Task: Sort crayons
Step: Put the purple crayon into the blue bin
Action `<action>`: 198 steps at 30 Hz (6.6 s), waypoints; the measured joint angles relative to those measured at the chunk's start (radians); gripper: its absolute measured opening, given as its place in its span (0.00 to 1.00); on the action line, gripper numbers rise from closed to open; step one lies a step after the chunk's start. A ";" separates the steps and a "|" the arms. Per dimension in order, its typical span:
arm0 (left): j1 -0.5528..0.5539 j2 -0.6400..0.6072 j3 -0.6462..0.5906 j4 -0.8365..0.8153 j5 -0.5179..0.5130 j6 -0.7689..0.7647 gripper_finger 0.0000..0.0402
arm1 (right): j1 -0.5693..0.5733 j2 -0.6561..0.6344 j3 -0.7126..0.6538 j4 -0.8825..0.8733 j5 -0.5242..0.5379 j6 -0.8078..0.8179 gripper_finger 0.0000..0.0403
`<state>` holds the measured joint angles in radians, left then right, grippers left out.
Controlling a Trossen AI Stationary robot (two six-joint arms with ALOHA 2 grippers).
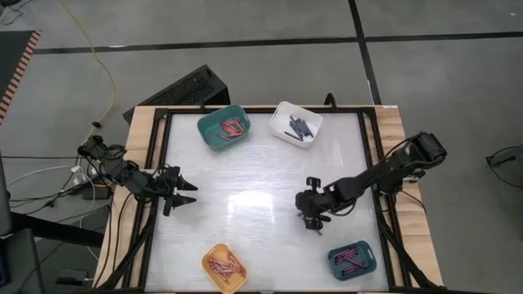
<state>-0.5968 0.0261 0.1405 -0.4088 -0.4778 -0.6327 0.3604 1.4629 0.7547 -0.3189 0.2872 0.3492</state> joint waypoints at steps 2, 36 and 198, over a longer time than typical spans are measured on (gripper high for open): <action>0.000 0.000 0.000 0.000 0.000 0.000 0.57 | 0.014 0.045 0.000 0.001 -0.017 0.000 0.34; 0.000 0.000 0.000 0.000 0.000 0.000 0.57 | 0.261 0.028 0.158 -0.439 0.053 0.189 0.34; 0.000 -0.001 0.000 0.000 -0.003 0.000 0.57 | 0.555 0.095 0.602 -0.944 -0.163 0.736 0.22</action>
<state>-0.5968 0.0254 0.1404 -0.4091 -0.4808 -0.6327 0.9152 1.5577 1.3571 -1.2633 0.1240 1.0854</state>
